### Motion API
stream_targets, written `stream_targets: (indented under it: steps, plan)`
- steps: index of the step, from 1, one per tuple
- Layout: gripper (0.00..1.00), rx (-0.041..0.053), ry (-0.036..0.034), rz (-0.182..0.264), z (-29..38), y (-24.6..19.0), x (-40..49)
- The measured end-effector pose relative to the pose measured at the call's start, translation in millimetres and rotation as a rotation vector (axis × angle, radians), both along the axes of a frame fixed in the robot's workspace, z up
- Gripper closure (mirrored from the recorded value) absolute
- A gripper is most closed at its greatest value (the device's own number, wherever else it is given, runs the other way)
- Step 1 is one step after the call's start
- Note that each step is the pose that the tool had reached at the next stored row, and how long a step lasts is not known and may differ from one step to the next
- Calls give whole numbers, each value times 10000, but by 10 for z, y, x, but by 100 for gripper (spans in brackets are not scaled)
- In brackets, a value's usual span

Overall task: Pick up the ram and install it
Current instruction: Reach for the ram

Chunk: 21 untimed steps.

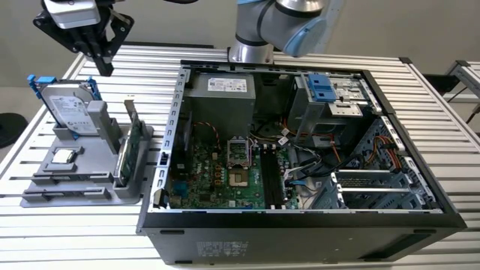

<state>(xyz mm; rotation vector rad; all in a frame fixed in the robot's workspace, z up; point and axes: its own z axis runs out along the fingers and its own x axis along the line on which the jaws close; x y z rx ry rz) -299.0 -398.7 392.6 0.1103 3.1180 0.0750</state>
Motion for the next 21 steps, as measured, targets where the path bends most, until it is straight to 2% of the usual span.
stream_targets:
  steps: [11,21]
  plan:
    - [100,-1,0,-1,0,0,-110]
    - [100,-1,0,0,0,0,-118]
